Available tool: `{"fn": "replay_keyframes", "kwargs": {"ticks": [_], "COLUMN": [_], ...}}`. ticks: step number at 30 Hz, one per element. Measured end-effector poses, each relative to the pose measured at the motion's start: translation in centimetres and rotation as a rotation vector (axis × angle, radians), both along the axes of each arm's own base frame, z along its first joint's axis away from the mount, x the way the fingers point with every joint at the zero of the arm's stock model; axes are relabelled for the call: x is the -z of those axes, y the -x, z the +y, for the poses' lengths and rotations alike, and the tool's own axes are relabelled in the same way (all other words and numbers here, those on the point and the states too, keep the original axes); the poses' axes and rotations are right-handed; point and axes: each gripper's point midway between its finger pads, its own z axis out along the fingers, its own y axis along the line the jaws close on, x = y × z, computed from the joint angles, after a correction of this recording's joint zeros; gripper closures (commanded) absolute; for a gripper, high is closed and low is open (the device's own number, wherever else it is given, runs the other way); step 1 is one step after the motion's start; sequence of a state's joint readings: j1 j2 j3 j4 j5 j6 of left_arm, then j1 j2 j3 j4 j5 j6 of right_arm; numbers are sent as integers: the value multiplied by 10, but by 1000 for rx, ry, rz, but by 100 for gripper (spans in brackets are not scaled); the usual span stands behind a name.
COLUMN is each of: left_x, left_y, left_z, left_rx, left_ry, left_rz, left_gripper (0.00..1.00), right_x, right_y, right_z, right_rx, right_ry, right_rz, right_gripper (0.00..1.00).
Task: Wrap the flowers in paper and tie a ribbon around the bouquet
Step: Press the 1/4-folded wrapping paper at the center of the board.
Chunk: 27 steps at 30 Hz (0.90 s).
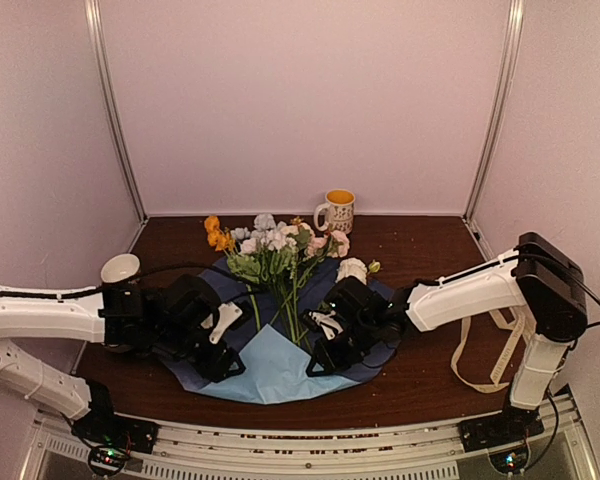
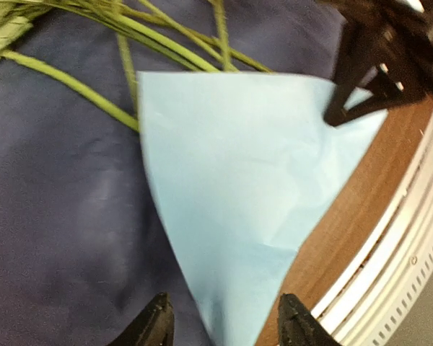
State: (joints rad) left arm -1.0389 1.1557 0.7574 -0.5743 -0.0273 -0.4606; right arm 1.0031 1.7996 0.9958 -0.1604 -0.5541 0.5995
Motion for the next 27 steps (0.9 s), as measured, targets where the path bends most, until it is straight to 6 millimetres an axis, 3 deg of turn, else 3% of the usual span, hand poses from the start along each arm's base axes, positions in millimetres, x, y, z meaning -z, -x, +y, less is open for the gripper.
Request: {"fn": "replay_keyframes", "kwargs": {"ticks": [4, 7, 11, 18, 24, 27], "left_x": [35, 69, 98, 99, 98, 98], "left_y": [23, 25, 29, 29, 29, 28], "left_z": [-17, -9, 9, 10, 11, 10], "left_rx": [126, 120, 95, 29, -25, -42], "left_ry": [-68, -185, -313, -299, -265, -250], "left_rz": [100, 162, 217, 239, 238, 238], "left_gripper": [50, 54, 61, 63, 65, 66], "right_x": [5, 7, 7, 8, 10, -4], "right_y": [-1, -2, -3, -3, -4, -15], "right_z": [-1, -2, -2, -3, -9, -9], "right_rx": [7, 12, 13, 18, 33, 56], "right_ry": [12, 17, 18, 24, 64, 130], "right_rz": [7, 11, 10, 7, 13, -32], "right_gripper": [98, 98, 98, 96, 80, 72]}}
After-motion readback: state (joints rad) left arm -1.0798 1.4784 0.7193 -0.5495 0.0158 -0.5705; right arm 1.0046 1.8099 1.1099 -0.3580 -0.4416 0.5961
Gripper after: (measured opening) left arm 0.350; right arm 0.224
